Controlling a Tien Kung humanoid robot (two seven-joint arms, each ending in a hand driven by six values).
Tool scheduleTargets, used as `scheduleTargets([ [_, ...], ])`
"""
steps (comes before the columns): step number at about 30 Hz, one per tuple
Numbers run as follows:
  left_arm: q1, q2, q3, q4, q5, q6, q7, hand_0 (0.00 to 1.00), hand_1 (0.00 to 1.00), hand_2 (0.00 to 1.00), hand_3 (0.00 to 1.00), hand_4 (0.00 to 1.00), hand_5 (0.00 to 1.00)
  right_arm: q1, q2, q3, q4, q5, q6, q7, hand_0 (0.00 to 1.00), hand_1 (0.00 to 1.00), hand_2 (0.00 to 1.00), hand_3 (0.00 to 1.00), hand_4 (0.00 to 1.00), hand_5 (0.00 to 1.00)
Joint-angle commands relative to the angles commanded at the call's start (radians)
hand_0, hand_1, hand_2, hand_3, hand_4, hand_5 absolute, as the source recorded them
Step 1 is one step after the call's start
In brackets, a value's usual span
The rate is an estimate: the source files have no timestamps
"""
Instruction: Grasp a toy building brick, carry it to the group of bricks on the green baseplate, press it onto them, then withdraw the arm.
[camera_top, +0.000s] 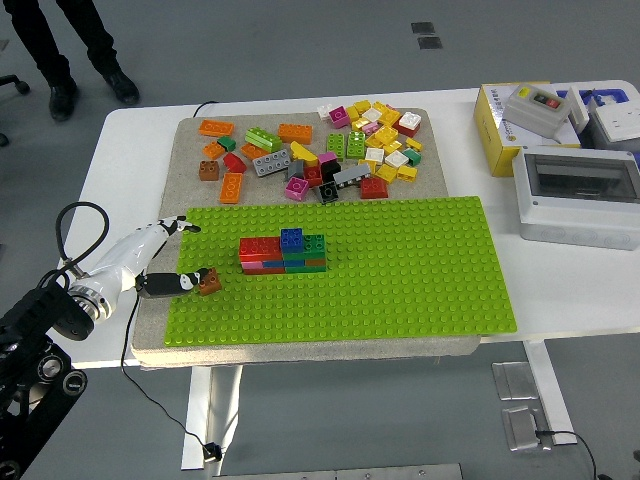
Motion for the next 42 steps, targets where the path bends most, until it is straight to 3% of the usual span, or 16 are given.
scheduleTargets([
  [42,0.006,-0.005,-0.008,0.003,-0.033,0.029,-0.029,0.985,0.968,0.989,0.834,0.739,0.366,0.004,-0.003,-0.009,0.0,0.017,-0.003,0.005,0.744,0.709,0.742,0.798,0.631,0.998],
])
